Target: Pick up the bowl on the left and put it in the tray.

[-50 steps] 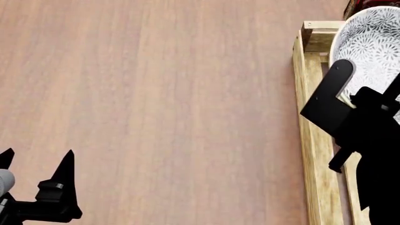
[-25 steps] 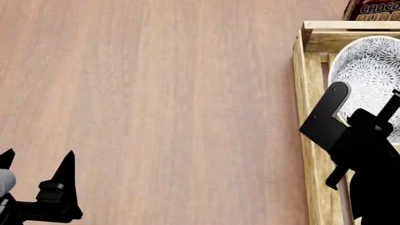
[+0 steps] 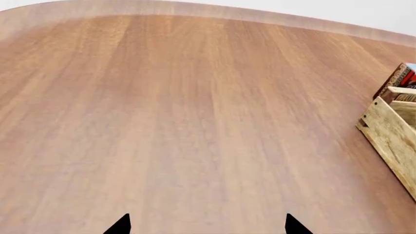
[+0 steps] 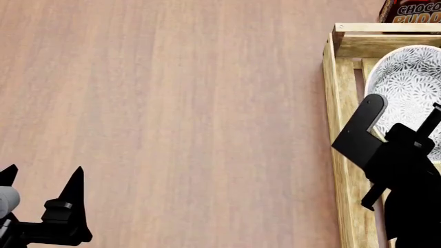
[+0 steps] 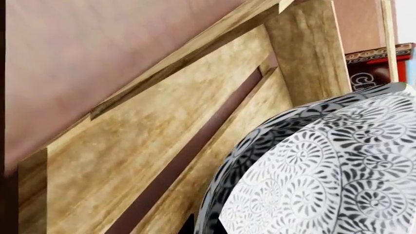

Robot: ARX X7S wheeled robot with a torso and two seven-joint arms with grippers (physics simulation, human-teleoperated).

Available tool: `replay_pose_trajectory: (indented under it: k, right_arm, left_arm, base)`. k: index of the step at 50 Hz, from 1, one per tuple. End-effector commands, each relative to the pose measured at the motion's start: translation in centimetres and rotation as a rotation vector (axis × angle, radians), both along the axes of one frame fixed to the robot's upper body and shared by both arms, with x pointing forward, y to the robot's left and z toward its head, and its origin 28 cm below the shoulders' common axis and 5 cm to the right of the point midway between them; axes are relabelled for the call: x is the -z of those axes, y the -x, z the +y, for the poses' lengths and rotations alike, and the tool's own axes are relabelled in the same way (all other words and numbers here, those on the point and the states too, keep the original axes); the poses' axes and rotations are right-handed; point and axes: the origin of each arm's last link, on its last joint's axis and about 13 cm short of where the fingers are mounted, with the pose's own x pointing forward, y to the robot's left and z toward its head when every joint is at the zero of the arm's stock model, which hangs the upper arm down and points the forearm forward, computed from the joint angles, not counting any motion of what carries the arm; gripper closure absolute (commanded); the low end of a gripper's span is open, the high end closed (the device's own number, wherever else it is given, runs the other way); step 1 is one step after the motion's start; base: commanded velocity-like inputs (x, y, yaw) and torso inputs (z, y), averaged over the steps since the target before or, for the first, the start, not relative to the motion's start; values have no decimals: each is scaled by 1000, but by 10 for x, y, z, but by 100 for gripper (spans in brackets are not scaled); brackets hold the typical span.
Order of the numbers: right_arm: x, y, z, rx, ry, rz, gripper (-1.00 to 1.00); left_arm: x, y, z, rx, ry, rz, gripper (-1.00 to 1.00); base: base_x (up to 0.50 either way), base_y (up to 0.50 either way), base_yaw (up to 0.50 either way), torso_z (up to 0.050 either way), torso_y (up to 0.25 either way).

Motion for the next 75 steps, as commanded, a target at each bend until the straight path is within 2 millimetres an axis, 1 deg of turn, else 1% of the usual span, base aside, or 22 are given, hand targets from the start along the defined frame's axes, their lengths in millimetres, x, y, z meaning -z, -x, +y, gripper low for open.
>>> replay_pose_trajectory:
  k: [1,8,9,19,29,34,35,36,39,43,46,47,52,58,64,66,68,70,71,75]
  right_arm:
    - [-1,-2,0,-5,17,-4,100]
    - [2,-1,1,-11,20,9,100]
    - [2,-1,1,-11,21,9,-100]
    - [5,0,1,-18,17,18,-100]
    - [3,2,2,-21,17,17,-100]
    - [-9,6,3,-30,22,-3,-100]
    - [-13,6,3,-33,23,-12,-100]
    - [-21,6,3,-34,21,-33,-100]
    - [-33,11,5,-49,30,-52,-100]
    - [-55,21,8,-78,44,-97,-100]
    - [-64,27,9,-91,56,-108,-100]
    - [-70,31,10,-100,64,-116,-100]
    - [-85,43,12,-125,82,-127,-100]
    - [-97,58,16,-161,106,-142,-100]
    - [-99,75,21,-213,133,-145,-100]
    - [-97,85,25,-245,136,-166,-100]
    - [-95,89,26,-256,128,-172,-100]
    - [-93,95,27,-266,131,-193,-100]
    - [-90,100,28,-269,133,-231,-100]
    - [-86,112,33,-265,89,-290,-100]
  left_arm:
    - [0,0,0,0,-2,0,-100]
    - [-1,0,0,-1,-2,0,-100]
    - [-1,0,0,-2,-2,0,-100]
    - [0,0,0,-1,-3,1,-100]
    - [0,0,0,-1,-4,1,-100]
    - [-1,0,0,-1,-4,-2,-100]
    - [-1,0,0,-1,-4,-3,-100]
    - [-2,1,0,0,-3,-6,-100]
    - [-3,2,-1,2,-2,-9,-100]
    - [-5,3,0,1,-1,-14,-100]
    - [-7,4,0,2,-1,-18,-100]
    - [-8,4,0,3,-1,-22,-100]
    - [-8,5,0,2,-3,-25,-100]
    - [-10,5,-1,4,-6,-27,-100]
    - [-11,6,-1,3,-9,-30,-100]
    - [-11,6,-1,2,-7,-34,-100]
    - [-11,6,0,1,-7,-33,-100]
    - [-10,7,0,0,-8,-31,-100]
    - [-10,7,0,-2,-8,-31,-100]
    - [-11,7,1,-6,-8,-35,-100]
  base:
    - [0,0,0,0,0]
    - [0,0,0,0,1]
    - [0,0,0,0,0]
    - [0,0,0,0,0]
    - [0,0,0,0,0]
    - [0,0,0,0,0]
    - [0,0,0,0,0]
    - [0,0,0,0,0]
    - [0,0,0,0,0]
    - [0,0,0,0,0]
    - [0,0,0,0,0]
    - [0,0,0,0,0]
    - [0,0,0,0,0]
    - [0,0,0,0,0]
    - [0,0,0,0,0]
    - [0,0,0,0,0]
    - [0,0,0,0,0]
    - [0,0,0,0,0]
    - [0,0,0,0,0]
    - [0,0,0,0,0]
